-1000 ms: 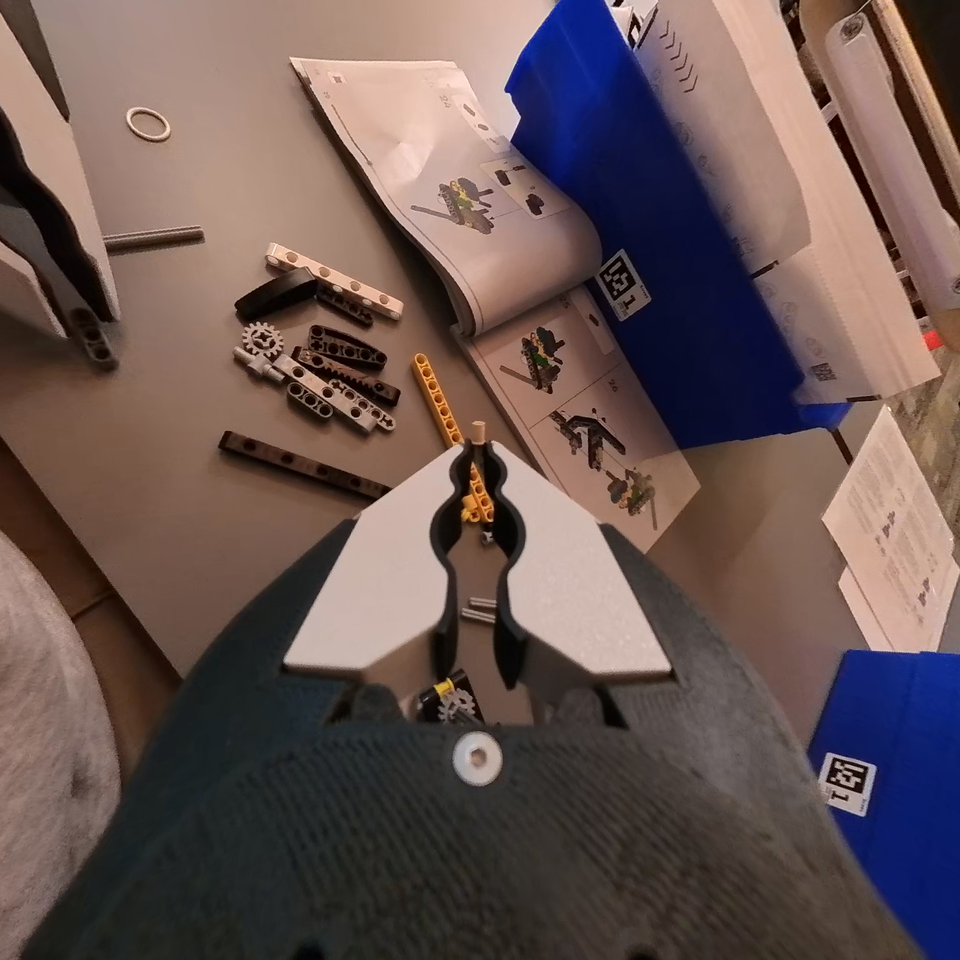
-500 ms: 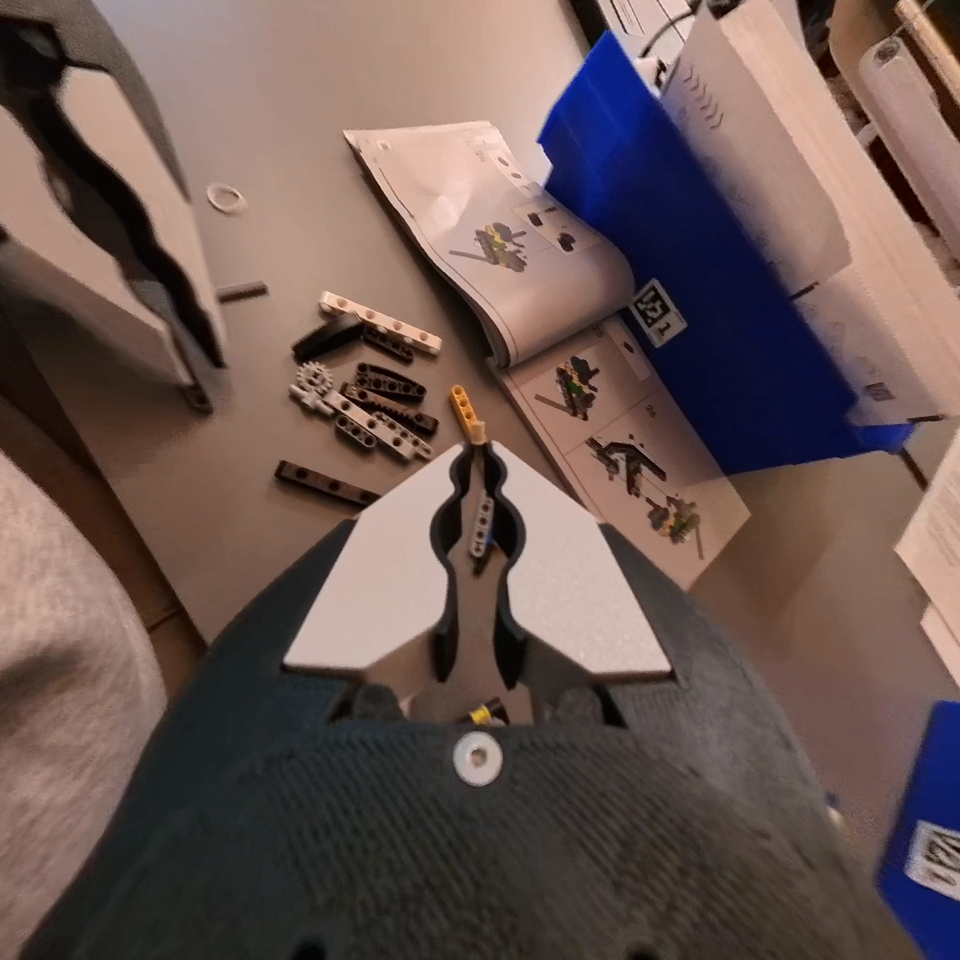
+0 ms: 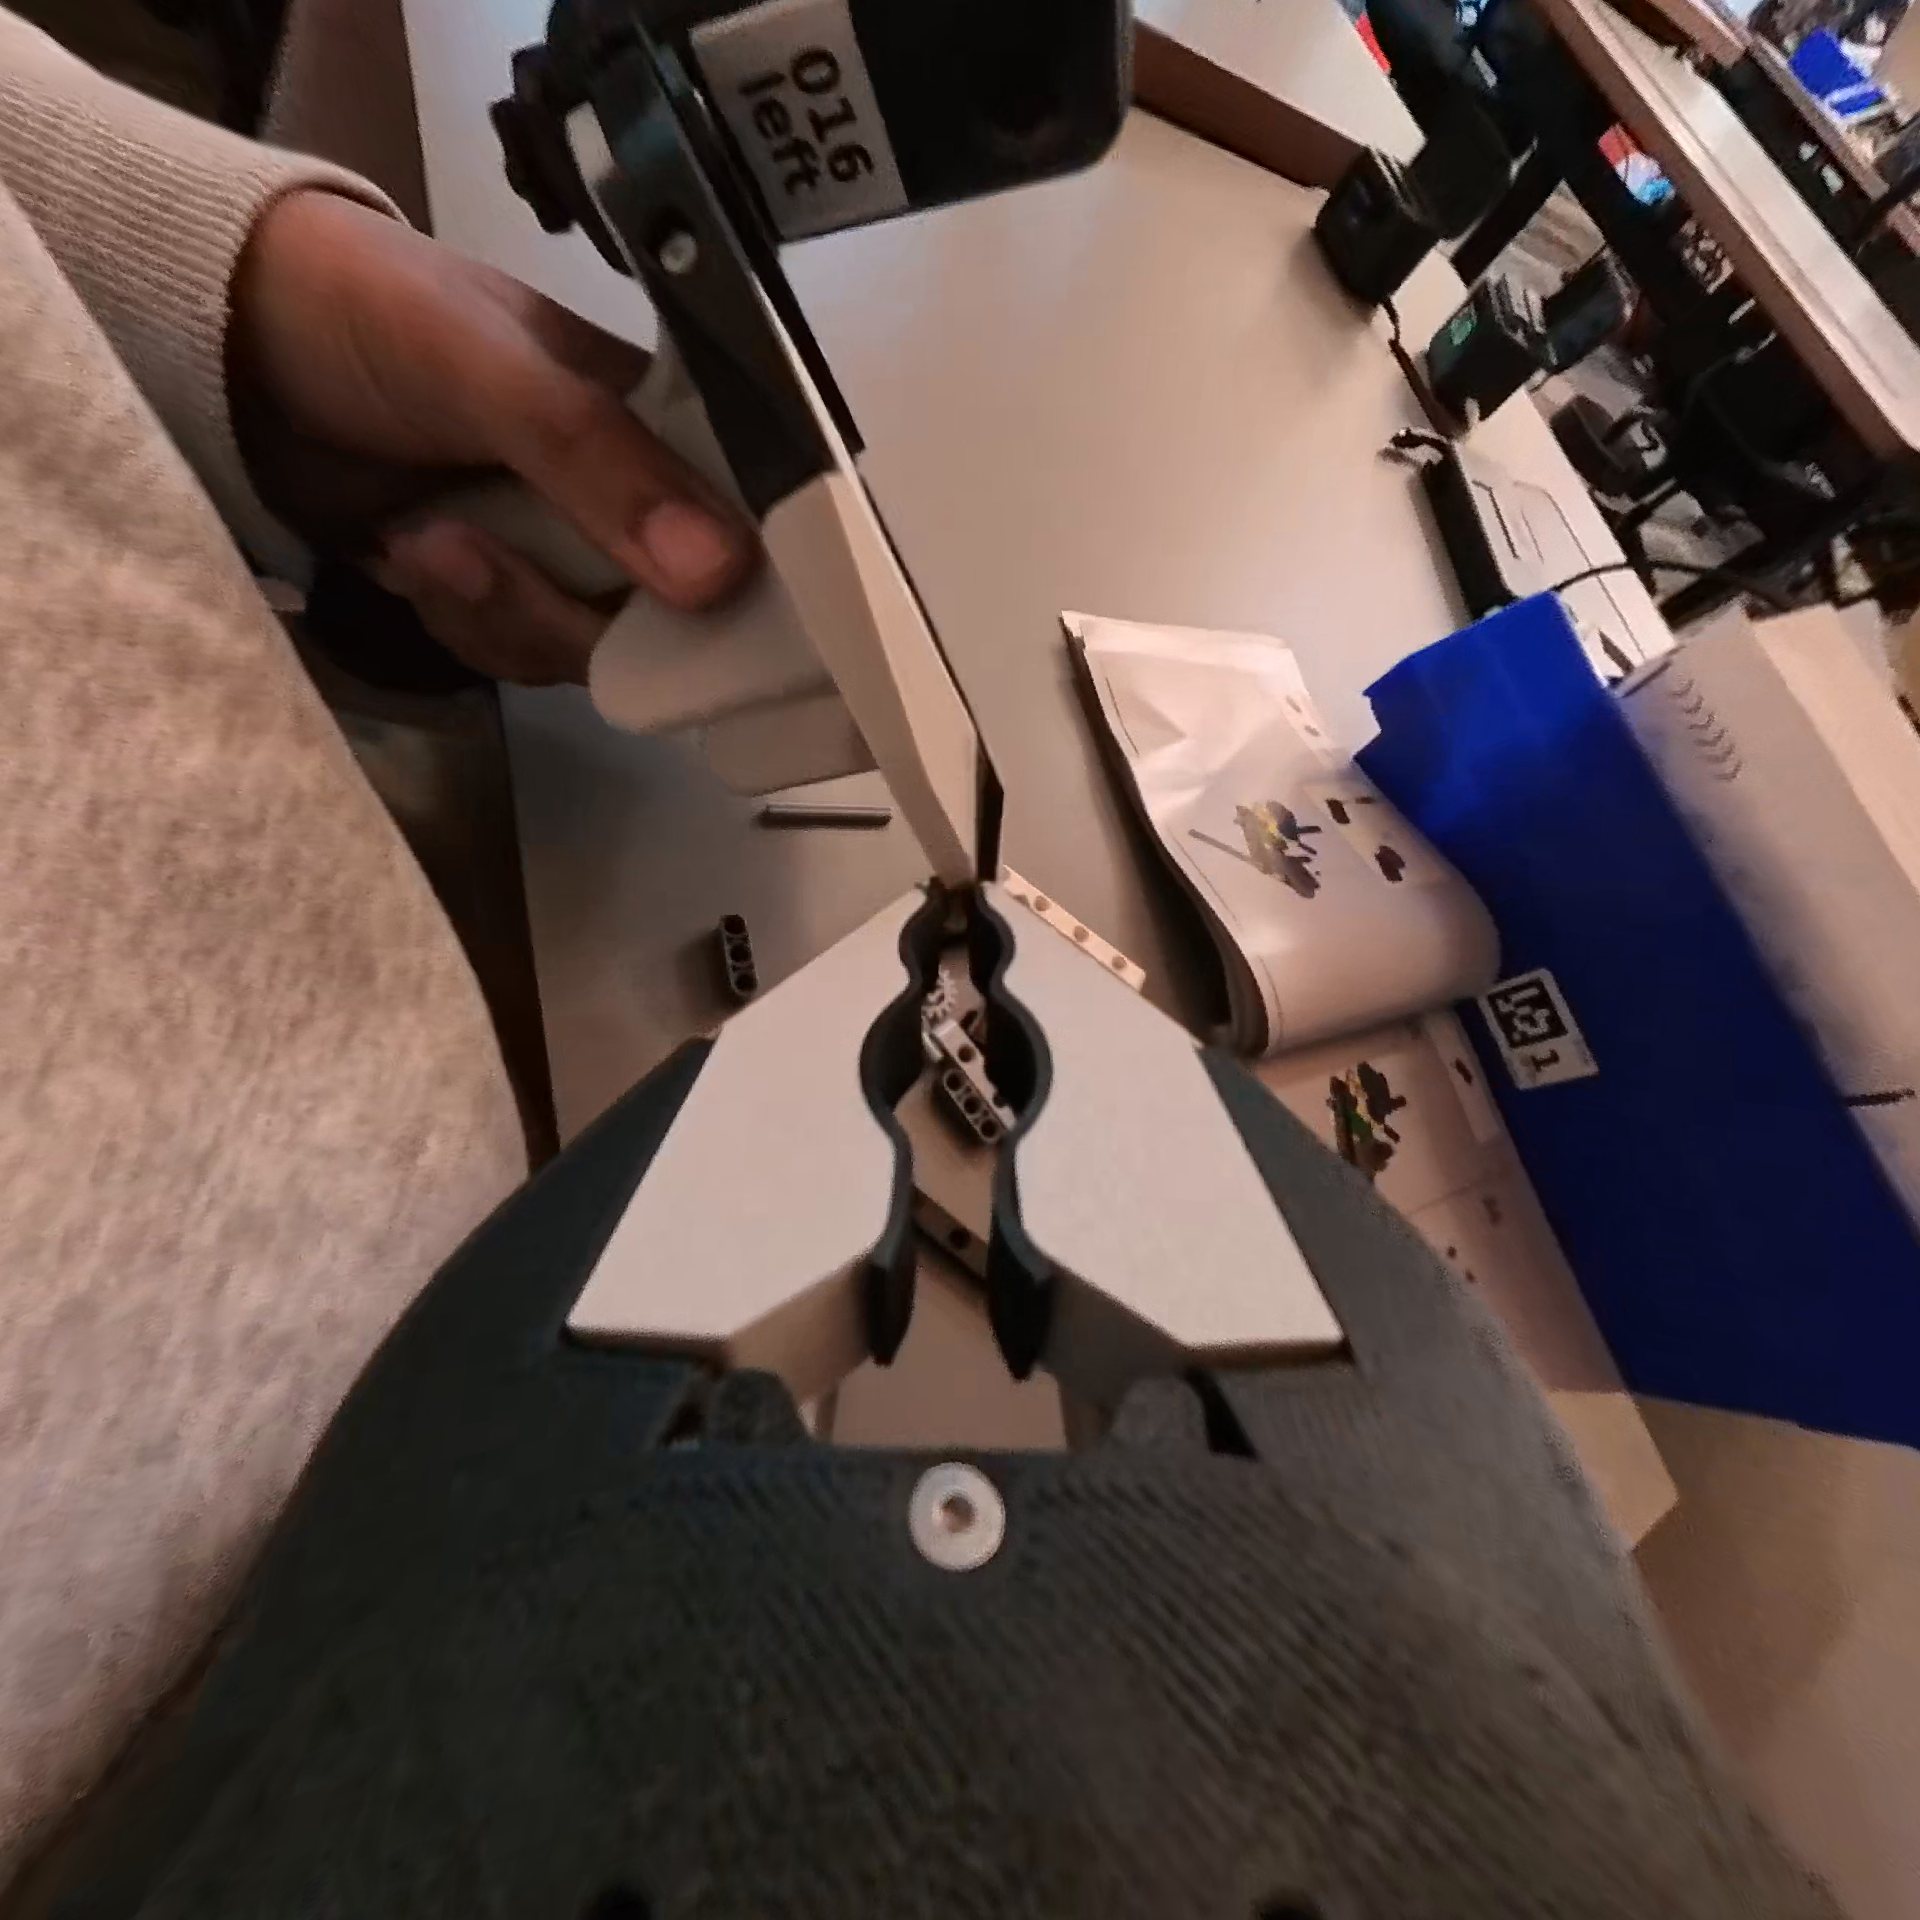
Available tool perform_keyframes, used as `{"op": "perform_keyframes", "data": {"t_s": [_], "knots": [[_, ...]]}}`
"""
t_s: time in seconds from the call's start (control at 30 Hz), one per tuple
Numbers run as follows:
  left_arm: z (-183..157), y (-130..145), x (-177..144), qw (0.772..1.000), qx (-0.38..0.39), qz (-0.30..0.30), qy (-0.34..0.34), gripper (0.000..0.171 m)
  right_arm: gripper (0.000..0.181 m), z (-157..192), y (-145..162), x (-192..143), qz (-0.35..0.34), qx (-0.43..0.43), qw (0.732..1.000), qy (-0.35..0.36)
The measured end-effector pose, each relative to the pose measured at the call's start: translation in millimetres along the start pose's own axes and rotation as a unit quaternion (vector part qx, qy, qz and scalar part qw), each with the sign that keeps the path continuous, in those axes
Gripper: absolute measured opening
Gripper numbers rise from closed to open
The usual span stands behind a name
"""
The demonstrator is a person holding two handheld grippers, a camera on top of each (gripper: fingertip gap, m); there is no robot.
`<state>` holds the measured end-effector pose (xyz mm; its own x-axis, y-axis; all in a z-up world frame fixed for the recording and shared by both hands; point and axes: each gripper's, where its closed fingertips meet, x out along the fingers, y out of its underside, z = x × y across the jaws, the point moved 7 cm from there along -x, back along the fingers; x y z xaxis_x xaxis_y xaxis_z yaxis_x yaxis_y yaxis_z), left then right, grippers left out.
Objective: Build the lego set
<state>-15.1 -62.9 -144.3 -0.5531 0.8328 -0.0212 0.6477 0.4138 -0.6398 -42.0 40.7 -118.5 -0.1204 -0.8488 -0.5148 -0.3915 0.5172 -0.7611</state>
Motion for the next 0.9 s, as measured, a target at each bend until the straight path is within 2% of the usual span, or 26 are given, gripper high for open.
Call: {"op": "perform_keyframes", "data": {"t_s": [0.17,0.37,0.5,0.7,0.9], "knots": [[-1,-2,-4,1.000,-0.012,-0.010,0.019,0.005,0.002,1,-4,-2,-0.015,-0.006,1.000,0.006],[-2,-6,-9,0.995,-0.048,-0.040,0.073,0.002,0.002,-4,-11,-8,-0.075,0.031,0.997,-0.003],[-5,-9,-11,0.985,-0.086,-0.066,0.130,0.002,0.002,-7,-16,-14,-0.124,0.057,0.991,-0.012],[-11,-12,-12,0.968,-0.122,-0.084,0.202,0.002,0.006,-7,-18,-17,-0.159,0.061,0.985,-0.018],[-13,-10,-11,0.965,-0.128,-0.079,0.215,0.002,0.003,-5,-22,-20,-0.181,0.051,0.982,-0.018]]}}
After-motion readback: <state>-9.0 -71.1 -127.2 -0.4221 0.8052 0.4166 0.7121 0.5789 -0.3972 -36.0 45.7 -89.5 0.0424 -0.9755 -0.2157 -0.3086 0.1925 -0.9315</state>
